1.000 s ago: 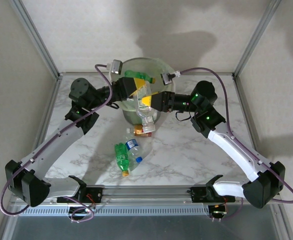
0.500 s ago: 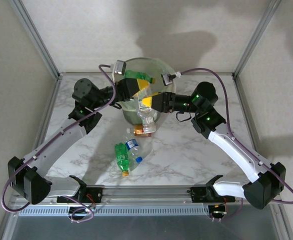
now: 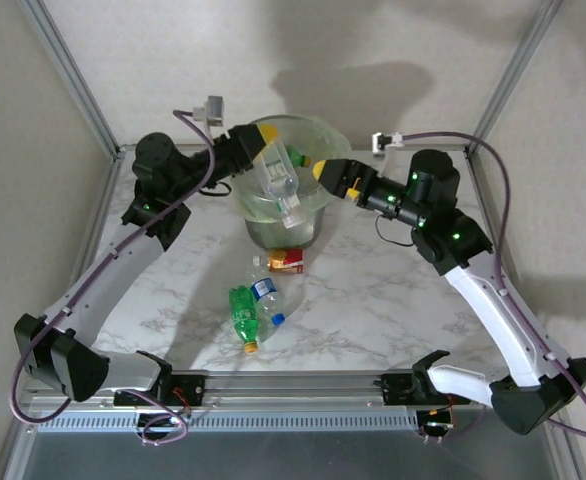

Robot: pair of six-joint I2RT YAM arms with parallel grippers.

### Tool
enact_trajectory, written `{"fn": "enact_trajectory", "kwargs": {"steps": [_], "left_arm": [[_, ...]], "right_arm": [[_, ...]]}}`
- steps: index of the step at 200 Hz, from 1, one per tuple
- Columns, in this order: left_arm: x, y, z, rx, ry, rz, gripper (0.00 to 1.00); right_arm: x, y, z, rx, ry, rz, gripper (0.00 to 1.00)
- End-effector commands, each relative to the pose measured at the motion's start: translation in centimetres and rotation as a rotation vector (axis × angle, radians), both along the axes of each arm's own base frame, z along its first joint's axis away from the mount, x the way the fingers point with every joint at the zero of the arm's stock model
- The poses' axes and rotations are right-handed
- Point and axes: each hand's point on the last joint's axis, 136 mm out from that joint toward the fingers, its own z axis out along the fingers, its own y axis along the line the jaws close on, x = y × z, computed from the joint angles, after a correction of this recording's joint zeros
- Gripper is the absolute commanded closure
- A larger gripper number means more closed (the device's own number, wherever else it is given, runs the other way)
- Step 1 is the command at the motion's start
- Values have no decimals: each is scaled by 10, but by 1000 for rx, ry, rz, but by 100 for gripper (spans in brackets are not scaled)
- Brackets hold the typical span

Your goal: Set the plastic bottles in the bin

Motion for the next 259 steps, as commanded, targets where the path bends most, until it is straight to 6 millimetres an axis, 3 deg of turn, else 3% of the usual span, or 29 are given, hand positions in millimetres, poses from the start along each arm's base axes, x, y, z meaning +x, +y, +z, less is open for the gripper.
{"fn": "enact_trajectory", "kwargs": {"steps": [1, 17, 51, 84, 112, 193, 237, 259], "left_arm": [[36, 21, 5, 47, 58, 196, 50], [58, 31, 4, 85, 109, 300, 55], [100, 47, -8, 159, 210, 486, 55], [130, 32, -24, 208, 249, 514, 56], [147, 16, -43, 357, 254, 565, 56], [153, -23, -113, 602, 343, 519, 55], [151, -40, -135, 711, 344, 490, 26], [148, -49, -137, 714, 333, 459, 21]], "right_arm": [[7, -51, -13, -135, 25, -233, 1], [3, -63, -7, -111, 3, -267, 1], [1, -77, -10, -90, 17, -315, 1], [0, -83, -13, -101, 32, -336, 1], [-8, -90, -13, -102, 34, -354, 1], [-23, -105, -15, -102, 53, -400, 1], [-24, -105, -13, -93, 52, -395, 1], [-24, -104, -11, -91, 48, -392, 1]]}}
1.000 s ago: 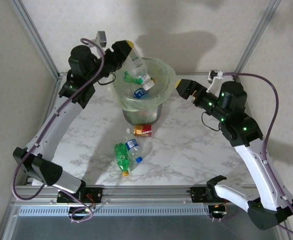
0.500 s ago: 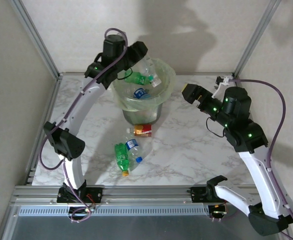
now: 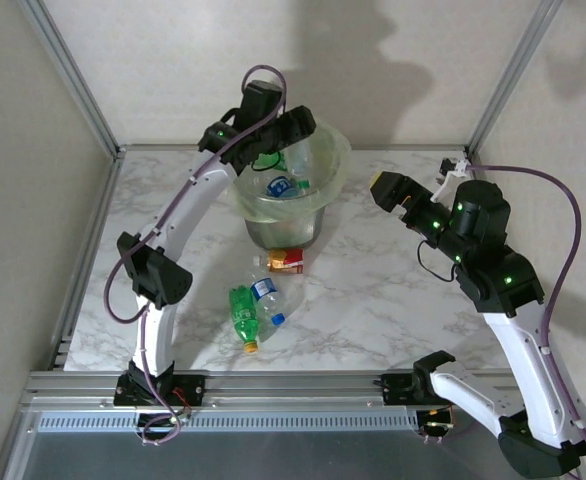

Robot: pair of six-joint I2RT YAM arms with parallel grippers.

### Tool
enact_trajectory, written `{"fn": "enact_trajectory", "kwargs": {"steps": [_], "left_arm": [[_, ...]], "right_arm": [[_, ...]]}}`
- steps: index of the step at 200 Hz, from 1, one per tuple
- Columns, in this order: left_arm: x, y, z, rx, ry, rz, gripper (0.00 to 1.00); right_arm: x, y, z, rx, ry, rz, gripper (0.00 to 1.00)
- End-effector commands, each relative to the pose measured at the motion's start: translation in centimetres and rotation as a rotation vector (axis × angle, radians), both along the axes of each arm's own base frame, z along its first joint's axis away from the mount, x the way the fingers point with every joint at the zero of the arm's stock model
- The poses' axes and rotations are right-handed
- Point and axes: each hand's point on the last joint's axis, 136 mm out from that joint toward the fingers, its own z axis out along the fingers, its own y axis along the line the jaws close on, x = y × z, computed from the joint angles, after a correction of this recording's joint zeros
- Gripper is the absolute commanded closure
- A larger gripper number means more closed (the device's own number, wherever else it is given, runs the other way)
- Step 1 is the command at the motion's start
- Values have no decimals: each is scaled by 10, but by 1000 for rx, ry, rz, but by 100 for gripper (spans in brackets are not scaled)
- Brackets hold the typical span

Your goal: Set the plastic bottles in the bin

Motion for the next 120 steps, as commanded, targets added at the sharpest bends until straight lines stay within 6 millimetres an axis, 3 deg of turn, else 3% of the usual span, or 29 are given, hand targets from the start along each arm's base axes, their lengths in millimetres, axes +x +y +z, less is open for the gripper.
{"fn": "enact_trajectory", "kwargs": {"steps": [1, 26, 53, 94, 111, 120], "left_arm": [[-9, -7, 1, 41, -1, -36, 21], [-14, -11, 12, 31, -25, -59, 18], [-24, 2, 50, 24, -105, -27, 17], [-69, 54, 144, -14, -303, 71, 15], [-96, 84, 162, -17, -357, 124, 14], [-109, 102, 161, -13, -358, 162, 14]], "right_arm": [[-1, -4, 4, 7, -10, -14, 1], [-2, -3, 6, 13, -14, -6, 1], [-2, -1, 5, 15, -14, 2, 1], [-1, 3, 1, 19, -9, 18, 1], [1, 5, -3, 23, -5, 27, 1], [3, 8, -6, 22, -1, 35, 1]]}}
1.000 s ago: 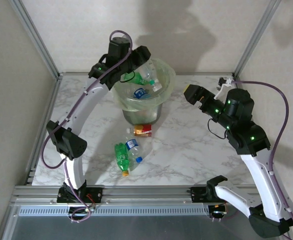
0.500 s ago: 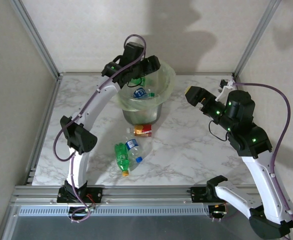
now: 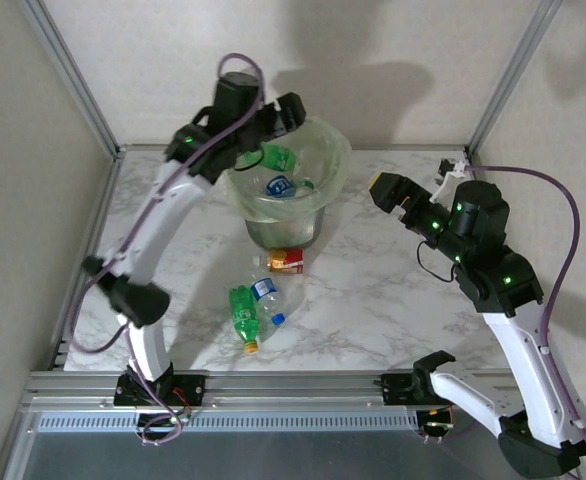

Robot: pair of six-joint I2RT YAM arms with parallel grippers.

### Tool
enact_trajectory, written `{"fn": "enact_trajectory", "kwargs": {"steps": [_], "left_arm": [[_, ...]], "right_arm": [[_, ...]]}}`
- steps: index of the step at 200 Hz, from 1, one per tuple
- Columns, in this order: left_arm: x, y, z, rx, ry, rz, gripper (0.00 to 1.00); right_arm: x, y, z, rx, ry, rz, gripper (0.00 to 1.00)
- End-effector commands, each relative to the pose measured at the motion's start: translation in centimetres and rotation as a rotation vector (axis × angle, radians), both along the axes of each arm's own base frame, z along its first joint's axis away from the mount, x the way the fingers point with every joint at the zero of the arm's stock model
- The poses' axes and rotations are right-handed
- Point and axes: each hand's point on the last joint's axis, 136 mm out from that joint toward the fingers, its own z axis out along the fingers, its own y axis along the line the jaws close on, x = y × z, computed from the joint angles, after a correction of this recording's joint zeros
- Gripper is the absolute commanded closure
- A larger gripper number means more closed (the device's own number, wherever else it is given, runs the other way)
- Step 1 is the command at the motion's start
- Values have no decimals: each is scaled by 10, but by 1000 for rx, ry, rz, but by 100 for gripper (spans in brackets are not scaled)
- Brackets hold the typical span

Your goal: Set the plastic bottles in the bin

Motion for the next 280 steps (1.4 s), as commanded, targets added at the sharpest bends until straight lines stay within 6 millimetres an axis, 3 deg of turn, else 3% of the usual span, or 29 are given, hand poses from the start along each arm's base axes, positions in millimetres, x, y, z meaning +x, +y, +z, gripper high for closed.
{"fn": "enact_trajectory", "kwargs": {"steps": [1, 34, 55, 72, 121, 163, 193, 225, 280], "left_arm": [[-49, 59, 62, -36, -159, 115, 13], [-96, 135, 30, -31, -89, 272, 15], [-119, 174, -13, -9, 10, 359, 17], [-134, 183, -56, -4, 100, 372, 18], [-163, 165, -191, -56, 382, 312, 22], [-181, 128, -272, -43, 541, 230, 22], [-185, 106, -300, 21, 581, 180, 20], [-189, 102, -332, 98, 650, 167, 20], [-193, 91, -356, 131, 705, 143, 21]], "right_arm": [[3, 5, -3, 19, -7, 19, 1], [11, 12, -21, -14, 18, 45, 1], [16, 17, -38, -34, 45, 64, 1], [19, 23, -52, -37, 68, 84, 1], [19, 39, -74, -55, 103, 130, 1], [18, 47, -87, -76, 123, 141, 1], [17, 49, -90, -78, 126, 138, 1], [16, 48, -89, -78, 122, 129, 1], [13, 44, -86, -77, 117, 112, 1]]}}
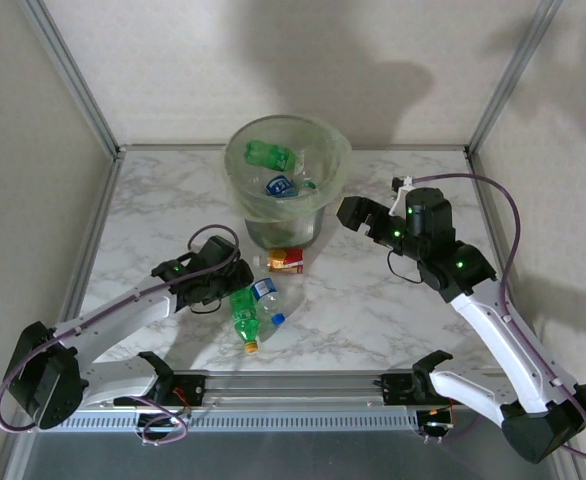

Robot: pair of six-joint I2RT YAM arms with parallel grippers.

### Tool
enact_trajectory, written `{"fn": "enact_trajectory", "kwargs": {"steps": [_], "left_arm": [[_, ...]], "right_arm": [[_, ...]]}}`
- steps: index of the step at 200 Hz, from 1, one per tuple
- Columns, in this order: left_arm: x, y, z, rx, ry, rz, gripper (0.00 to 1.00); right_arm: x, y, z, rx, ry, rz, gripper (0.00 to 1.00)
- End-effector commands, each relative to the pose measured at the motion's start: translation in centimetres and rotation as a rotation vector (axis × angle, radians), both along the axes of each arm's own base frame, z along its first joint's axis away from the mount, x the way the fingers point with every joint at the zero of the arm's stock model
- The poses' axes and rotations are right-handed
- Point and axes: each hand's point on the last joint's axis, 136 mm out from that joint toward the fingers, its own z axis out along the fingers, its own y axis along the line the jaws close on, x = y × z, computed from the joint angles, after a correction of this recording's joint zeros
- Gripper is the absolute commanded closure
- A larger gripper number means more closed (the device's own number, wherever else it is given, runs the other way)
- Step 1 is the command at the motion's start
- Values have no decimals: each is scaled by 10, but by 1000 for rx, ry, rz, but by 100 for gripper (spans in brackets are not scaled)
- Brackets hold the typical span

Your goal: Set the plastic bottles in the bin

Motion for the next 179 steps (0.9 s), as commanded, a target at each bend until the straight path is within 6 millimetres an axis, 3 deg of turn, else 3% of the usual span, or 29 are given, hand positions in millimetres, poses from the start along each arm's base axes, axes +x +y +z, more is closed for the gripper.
{"fn": "enact_trajectory", "kwargs": {"steps": [1, 141, 179], "left_arm": [[0, -7, -9, -10, 14, -1, 21], [-20, -9, -53, 64, 122, -18, 26], [-15, -10, -60, 75, 118, -8, 29]], "right_arm": [[-2, -2, 6, 10, -27, -15, 1], [-8, -8, 12, 19, -30, -31, 1], [-9, -8, 9, 15, -25, -31, 1]]}}
